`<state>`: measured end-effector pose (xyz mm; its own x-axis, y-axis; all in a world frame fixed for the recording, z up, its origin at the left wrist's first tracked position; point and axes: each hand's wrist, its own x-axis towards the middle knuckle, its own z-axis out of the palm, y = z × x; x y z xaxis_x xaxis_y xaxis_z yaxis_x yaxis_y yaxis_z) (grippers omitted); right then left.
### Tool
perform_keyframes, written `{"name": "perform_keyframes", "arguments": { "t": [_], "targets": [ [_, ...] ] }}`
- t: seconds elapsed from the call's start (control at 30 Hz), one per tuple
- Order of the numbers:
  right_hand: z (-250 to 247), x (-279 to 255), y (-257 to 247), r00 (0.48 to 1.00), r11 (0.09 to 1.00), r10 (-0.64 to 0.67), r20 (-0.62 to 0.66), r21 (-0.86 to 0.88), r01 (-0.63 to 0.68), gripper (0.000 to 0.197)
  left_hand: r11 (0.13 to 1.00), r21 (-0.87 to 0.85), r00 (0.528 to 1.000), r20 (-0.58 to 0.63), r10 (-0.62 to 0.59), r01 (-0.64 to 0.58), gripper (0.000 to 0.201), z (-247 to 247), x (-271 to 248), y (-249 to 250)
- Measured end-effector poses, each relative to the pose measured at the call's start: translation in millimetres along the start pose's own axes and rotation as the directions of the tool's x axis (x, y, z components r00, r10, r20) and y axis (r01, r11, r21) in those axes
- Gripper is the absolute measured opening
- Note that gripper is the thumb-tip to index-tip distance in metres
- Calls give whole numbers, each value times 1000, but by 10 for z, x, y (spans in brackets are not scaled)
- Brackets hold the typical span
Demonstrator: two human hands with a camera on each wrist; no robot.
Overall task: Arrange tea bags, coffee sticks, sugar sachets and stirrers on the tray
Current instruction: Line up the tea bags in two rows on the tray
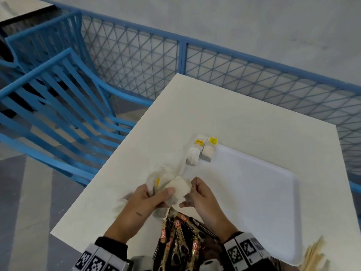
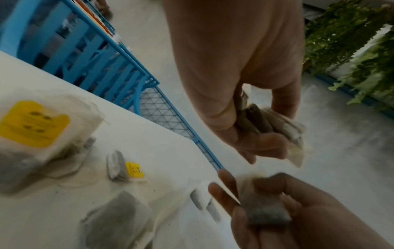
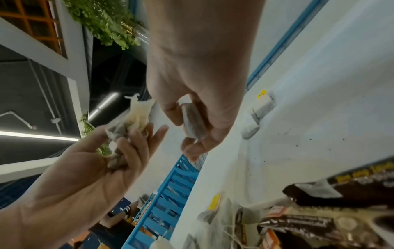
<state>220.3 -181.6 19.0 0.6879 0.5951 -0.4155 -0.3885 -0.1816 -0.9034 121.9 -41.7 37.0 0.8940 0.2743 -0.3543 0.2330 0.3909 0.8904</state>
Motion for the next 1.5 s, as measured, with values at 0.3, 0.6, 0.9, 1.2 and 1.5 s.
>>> {"name": "perform_keyframes", "arguments": {
  "t": [0.3,0.6,0.9,1.2,1.5],
  "targets": [
    [-131,-7,-16,998,1000,-9,-60,-4,9,12,999,16,996,-79,52,-51,27,132,97,-22],
    [-210,85,-45,991,984,-20,-130,172,43,44,994,-89,997,34,-66,69,50,130,176,-25],
    [-235,102,33,999,1000,-12,-49,-29,11,31,993,-82,995,59,-85,90,59,116,274,-15],
    [-305,239,-7,1000,996,0,-4,-91,0,9,995,-77,997,28,-66,68,57,86,339,58],
    [-735,792,160,847,977,31,-531,-162,-137,2,987,-153,994,-87,-62,48,28,28,353,27]
  ]
}}
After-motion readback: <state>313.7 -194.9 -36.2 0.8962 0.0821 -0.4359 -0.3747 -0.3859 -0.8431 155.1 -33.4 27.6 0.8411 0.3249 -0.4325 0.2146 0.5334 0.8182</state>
